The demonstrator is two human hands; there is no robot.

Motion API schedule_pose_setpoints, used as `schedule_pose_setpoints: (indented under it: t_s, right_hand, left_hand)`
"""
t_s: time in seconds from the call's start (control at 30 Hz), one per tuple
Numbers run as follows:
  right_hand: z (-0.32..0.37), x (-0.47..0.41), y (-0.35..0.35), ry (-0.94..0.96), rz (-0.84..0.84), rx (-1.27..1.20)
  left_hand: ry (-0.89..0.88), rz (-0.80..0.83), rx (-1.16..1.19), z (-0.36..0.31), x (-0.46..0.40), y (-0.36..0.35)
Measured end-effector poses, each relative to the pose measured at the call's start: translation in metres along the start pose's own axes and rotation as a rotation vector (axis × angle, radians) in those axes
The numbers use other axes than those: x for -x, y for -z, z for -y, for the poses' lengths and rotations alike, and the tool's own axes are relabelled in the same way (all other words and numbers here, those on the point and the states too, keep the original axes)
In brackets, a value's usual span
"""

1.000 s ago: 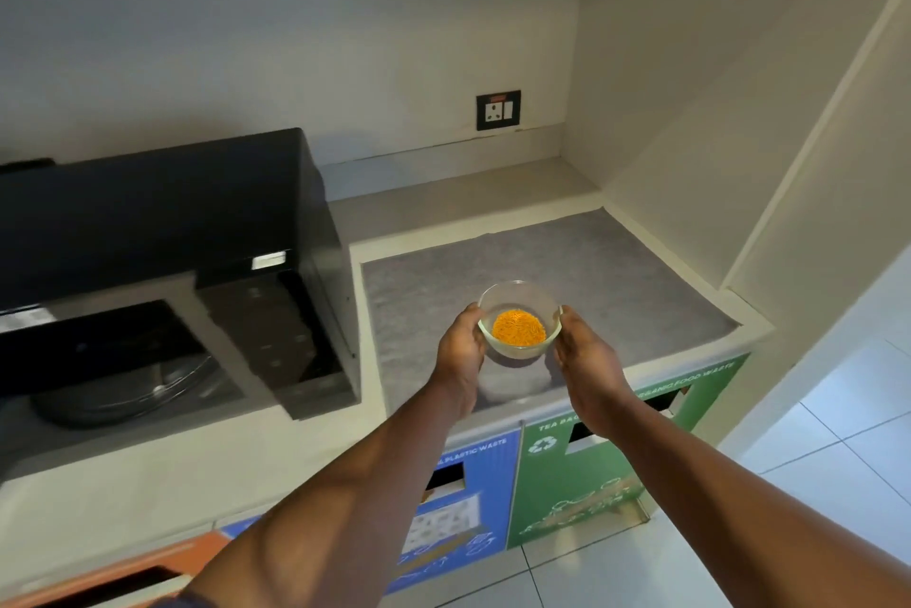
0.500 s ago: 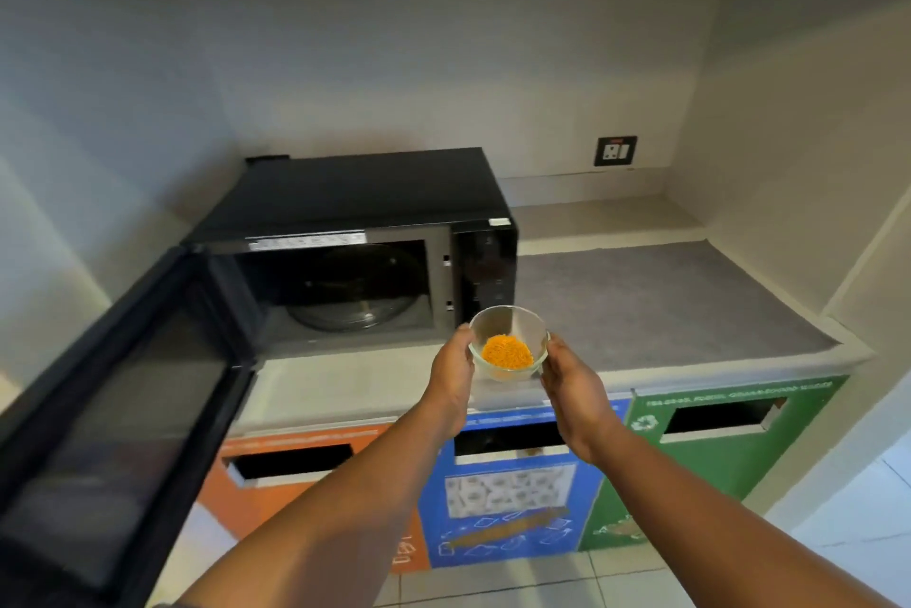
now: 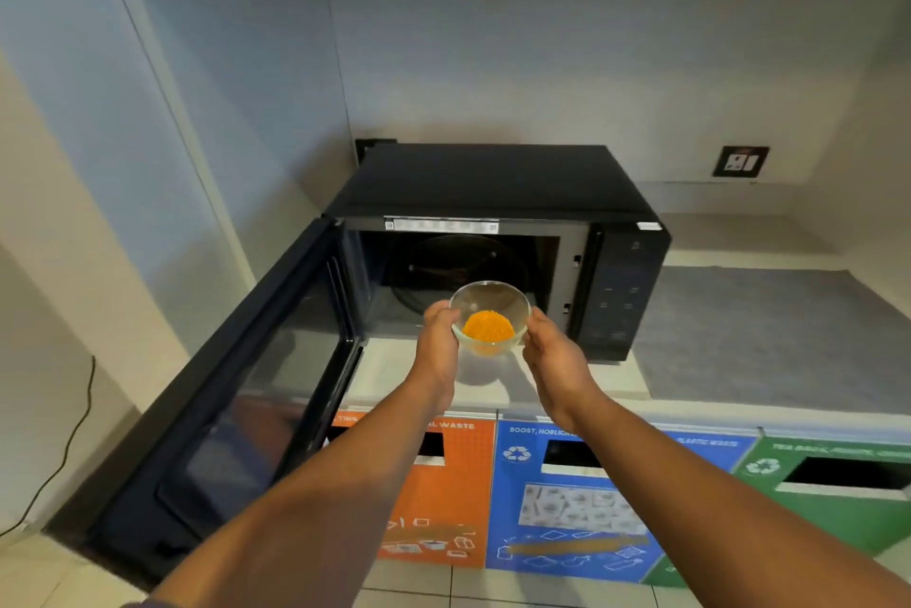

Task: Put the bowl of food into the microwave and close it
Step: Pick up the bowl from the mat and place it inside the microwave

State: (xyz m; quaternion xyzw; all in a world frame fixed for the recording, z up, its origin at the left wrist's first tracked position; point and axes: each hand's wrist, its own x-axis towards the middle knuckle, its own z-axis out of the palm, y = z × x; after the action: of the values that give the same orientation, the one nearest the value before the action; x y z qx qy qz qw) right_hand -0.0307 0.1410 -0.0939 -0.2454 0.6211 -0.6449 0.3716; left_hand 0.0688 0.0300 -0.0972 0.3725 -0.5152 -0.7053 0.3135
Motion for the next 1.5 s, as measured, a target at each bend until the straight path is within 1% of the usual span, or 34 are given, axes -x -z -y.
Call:
schedule_pose_setpoints:
  t_s: [0.13, 0.2, 0.37, 0.47, 0.57, 0.67, 0.83, 0.93, 1.03, 1.17, 1.27, 1.33, 1.37, 1.5]
  right_hand:
    - [-0.001, -0.033, -0.005, 0.037, 0.017, 0.000]
    - [-0.013, -0.073, -0.006, 0.067, 0.037, 0.012]
    - [-0.039, -0.169, -0.002, 0.050, 0.057, -0.023]
    - [-0.041, -0.191, -0.001, -0.012, 0.046, -0.041]
    - [-0.043, -0.222, -0.004, -0.077, -0.011, -0.080]
    - [-0.040, -0.247, -0.012, -0.095, -0.003, -0.111]
    - [-0.039, -0.271, -0.020, -0.104, 0.005, -0.105]
    - [-0.041, -0.278, -0.021, -0.121, 0.023, -0.096]
    - [-0.040, -0.278, -0.021, -0.128, 0.002, -0.068]
    - [-0.039, -0.261, -0.015, -0.115, -0.060, -0.030]
    - [-0.033, -0.236, -0.012, -0.074, -0.055, 0.052]
    - [-0.023, -0.214, -0.010, -0.016, -0.066, 0.105]
    - [-0.017, -0.201, -0.009, 0.018, -0.045, 0.135]
    - [0.012, -0.143, -0.008, 0.056, 0.009, 0.202]
  left_hand:
    - [-0.027, 0.002, 0.071, -0.006, -0.030, 0.003]
    - [-0.035, -0.004, 0.100, 0.002, -0.067, -0.001]
    - [-0.026, -0.034, 0.192, 0.024, -0.160, 0.000]
    - [0.013, -0.033, 0.220, 0.026, -0.188, 0.004]
    - [0.050, -0.047, 0.264, 0.026, -0.223, 0.006]
    - [0.037, -0.044, 0.322, 0.022, -0.254, 0.007]
    - [0.009, -0.049, 0.297, 0.020, -0.273, 0.009]
    - [0.006, -0.042, 0.255, 0.021, -0.278, 0.011]
    - [0.000, -0.049, 0.201, 0.021, -0.276, 0.012]
    - [0.039, -0.094, 0.157, 0.016, -0.250, 0.013]
    - [0.061, -0.098, 0.052, 0.011, -0.222, 0.014]
    - [0.009, -0.156, -0.049, 0.000, -0.196, 0.015]
    - [-0.032, -0.173, -0.088, -0.007, -0.181, 0.015]
    - [-0.139, -0.153, -0.239, -0.032, -0.123, 0.021]
